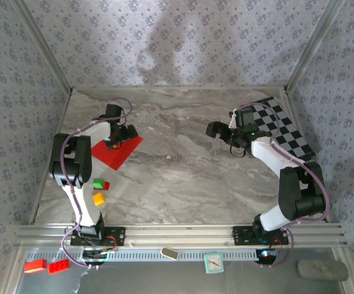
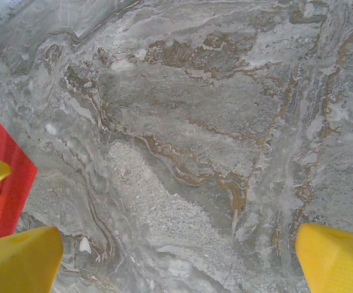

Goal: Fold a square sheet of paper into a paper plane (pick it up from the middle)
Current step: Move the square sheet of paper to the center of the table, then rotate the square sheet of paper at the center of the table.

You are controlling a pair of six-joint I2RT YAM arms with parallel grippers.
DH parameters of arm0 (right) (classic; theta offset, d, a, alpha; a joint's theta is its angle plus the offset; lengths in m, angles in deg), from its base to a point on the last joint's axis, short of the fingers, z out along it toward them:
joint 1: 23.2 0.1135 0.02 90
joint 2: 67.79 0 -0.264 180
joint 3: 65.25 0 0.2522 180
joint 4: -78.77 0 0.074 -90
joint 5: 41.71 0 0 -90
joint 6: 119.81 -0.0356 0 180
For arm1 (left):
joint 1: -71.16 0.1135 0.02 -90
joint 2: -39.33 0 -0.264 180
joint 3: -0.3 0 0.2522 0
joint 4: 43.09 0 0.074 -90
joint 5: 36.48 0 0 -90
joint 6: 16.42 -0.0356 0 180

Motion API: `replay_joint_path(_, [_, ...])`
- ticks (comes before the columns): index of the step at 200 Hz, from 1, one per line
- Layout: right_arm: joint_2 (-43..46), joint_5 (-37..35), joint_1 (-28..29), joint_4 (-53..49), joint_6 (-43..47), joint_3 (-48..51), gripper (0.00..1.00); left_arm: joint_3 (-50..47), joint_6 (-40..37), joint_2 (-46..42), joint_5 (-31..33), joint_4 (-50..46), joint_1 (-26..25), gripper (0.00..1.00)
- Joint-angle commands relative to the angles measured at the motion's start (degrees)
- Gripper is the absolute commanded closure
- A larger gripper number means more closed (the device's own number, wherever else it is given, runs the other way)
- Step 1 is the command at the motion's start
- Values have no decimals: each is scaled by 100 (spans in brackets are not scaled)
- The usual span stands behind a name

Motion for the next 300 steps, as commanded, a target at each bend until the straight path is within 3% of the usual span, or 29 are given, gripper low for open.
replay_joint_path(1, [-67,-8,21,-72,-103,-151,0,104,-407,205,34,-654,-342,4])
replay_joint_path(39, [15,-166,15,-116,-114,-119,0,-114,-575,136,-367,-772,-1116,6])
replay_joint_path(91, [155,-380,-40,-43,-258,98,0,-231,-533,-38,-741,-933,-2613,8])
replay_joint_path(110, [168,-342,-36,-36,-321,169,0,-138,-317,-269,-760,-1009,-2871,8])
replay_joint_path(132, [92,-164,78,-96,-370,147,5,-191,77,-823,-709,-819,-2832,8])
replay_joint_path(161, [-339,120,648,-227,-481,-162,13,-457,635,-1551,-615,-596,-2522,6])
replay_joint_path(201, [-1470,367,1633,-477,-482,-1178,26,-1119,1104,-2355,-404,-426,-1982,0])
replay_joint_path(230, [-2317,364,2176,-786,-407,-2163,30,-1503,1171,-2824,-41,-447,-1726,0])
replay_joint_path(300, [-3836,361,2517,-1525,-471,-3796,34,-2029,1381,-3338,-39,-309,-1375,0])
